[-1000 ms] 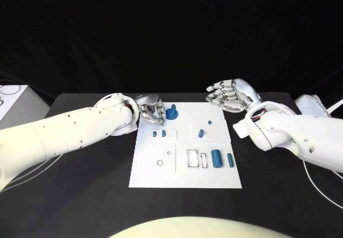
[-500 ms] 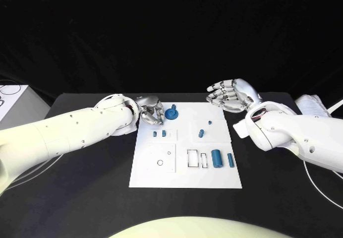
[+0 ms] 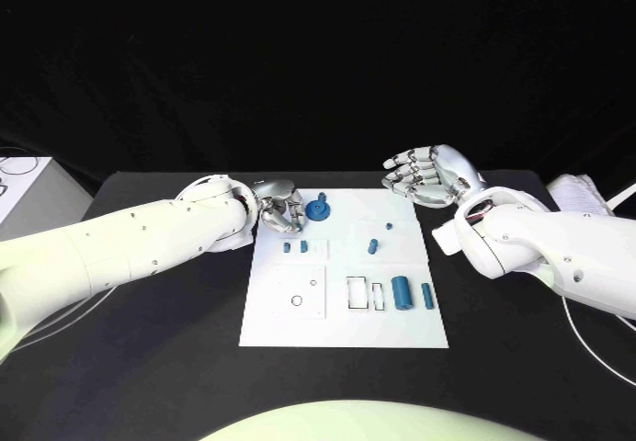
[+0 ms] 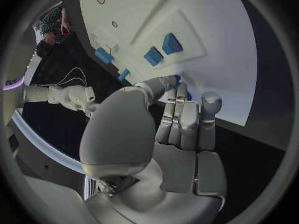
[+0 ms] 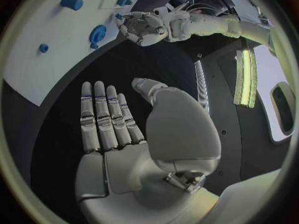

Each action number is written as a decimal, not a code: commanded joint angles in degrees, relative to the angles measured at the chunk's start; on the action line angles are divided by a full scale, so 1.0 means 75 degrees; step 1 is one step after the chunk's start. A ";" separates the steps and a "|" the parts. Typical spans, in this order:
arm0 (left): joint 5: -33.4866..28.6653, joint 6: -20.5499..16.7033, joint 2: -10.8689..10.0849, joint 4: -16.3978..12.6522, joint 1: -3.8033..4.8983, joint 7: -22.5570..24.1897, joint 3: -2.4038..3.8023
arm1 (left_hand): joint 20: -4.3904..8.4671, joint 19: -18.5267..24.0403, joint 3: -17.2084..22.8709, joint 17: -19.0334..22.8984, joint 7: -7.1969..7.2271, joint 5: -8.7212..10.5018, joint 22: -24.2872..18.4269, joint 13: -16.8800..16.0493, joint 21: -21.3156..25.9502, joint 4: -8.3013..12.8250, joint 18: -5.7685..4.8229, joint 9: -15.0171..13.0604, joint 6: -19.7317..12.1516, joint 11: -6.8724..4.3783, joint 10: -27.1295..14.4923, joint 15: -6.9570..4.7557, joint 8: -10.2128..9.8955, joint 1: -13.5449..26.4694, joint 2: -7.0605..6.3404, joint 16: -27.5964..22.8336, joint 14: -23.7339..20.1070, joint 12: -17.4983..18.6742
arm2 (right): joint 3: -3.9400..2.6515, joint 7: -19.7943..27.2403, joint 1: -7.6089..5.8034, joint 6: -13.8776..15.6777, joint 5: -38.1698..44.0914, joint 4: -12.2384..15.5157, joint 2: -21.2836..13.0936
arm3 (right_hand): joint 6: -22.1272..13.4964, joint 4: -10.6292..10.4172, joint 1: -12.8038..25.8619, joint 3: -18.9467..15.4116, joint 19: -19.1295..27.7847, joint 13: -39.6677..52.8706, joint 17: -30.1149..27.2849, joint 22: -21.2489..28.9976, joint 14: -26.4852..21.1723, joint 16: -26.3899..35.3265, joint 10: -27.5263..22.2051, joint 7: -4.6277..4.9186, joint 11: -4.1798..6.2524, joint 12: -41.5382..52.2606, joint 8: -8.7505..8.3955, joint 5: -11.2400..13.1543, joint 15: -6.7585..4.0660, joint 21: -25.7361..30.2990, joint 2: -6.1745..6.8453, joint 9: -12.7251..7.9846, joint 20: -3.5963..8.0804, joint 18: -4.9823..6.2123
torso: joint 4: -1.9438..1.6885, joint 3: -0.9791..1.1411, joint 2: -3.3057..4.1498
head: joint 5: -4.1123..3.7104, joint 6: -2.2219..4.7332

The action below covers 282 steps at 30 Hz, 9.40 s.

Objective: Assemble the parts on the task board

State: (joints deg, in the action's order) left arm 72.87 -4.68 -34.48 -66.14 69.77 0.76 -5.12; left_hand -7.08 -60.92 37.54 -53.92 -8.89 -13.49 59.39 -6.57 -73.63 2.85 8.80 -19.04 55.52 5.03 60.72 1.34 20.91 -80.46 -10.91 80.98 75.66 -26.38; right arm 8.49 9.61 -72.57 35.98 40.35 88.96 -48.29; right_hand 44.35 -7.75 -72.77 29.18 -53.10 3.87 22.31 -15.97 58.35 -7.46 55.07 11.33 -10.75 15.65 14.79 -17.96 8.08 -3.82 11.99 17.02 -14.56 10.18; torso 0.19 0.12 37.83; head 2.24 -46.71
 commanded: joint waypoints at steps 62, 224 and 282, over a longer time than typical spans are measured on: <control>0.0021 0.0141 0.0126 0.0134 -0.0105 -0.0083 -0.0105 | -0.0051 0.0366 -0.0119 0.0312 -0.0044 -0.0031 -0.0396 -0.0024 0.0269 0.0072 -0.0050 0.0093 -0.0304 0.0082 -0.0065 0.0048 -0.0549 0.0300 -0.0081 -0.0083 -0.0171 0.0565 | -0.0002 0.0094 0.0001 -0.0087 0.0022 0.0014 -0.0031 | 0.0061 0.0006 0.0024 -0.0028 -0.0012 -0.0020 -0.0041 0.0067 0.0079 0.0056 0.0060 0.0421 0.0004 -0.0016 -0.0026 -0.0058 0.0005 0.0010 -0.0050 -0.0024 0.0000 0.0049 | 0.0002 -0.0005 -0.0006 | -0.0034 -0.0050; -0.8553 -0.0627 -0.2589 -0.2437 -0.0119 0.3636 0.0493 | -0.0261 0.1927 -0.0532 0.3970 -0.0276 -0.0058 -0.2167 -0.0149 0.2022 -0.0005 0.0242 0.0273 -0.0555 0.0324 -0.0715 0.0259 -0.0987 0.0455 0.0008 -0.2406 -0.2448 0.0508 | -0.0052 -0.3027 0.0569 -0.0992 0.7212 -0.1361 0.0981 | 0.2503 0.1503 -0.0739 0.1275 -0.3882 0.0336 0.6014 -0.7894 0.3716 -0.8838 0.2514 -0.0579 0.1038 -0.1280 0.0206 0.1593 -0.1299 -0.9397 -0.0368 0.0479 0.1381 -0.0834 | 0.0022 -0.0014 -0.0021 | -0.0510 0.0218; -0.8553 -0.0714 -0.2324 -0.2679 -0.0119 0.3589 0.0489 | -0.0257 0.1897 -0.0547 0.3986 -0.0285 -0.0066 -0.2187 -0.0145 0.2045 -0.0020 0.0237 0.0271 -0.0535 0.0334 -0.0747 0.0265 -0.0979 0.0463 0.0037 -0.2427 -0.2440 0.0498 | 0.0109 -0.2945 0.1401 -0.1524 0.6960 0.0111 0.1913 | 0.2456 0.1515 -0.0713 0.1318 -0.3841 0.0354 0.5974 -0.7851 0.3708 -0.8837 0.2495 -0.0544 0.1014 -0.1333 0.0186 0.1635 -0.1283 -0.9341 -0.0393 0.0506 0.1374 -0.0819 | -0.0002 -0.0018 0.0008 | 0.0567 -0.0099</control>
State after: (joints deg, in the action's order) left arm 9.04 -10.07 -52.04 -86.07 68.85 27.41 -1.51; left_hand -8.91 -46.39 33.75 -24.07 -10.95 -13.76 43.07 -7.60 -58.48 2.69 9.73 -16.98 51.21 7.48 55.38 3.39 13.71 -76.86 -11.19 63.14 57.43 -22.36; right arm 9.29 -11.68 -62.17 26.32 91.25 89.77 -34.05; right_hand 62.76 3.47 -78.12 38.82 -81.87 4.61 67.16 -74.90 83.94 -73.59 71.34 6.83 -5.32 5.51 15.96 -5.56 -1.33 -74.00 9.51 20.76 -4.21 4.79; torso 0.26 -0.01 37.89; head 6.31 -47.27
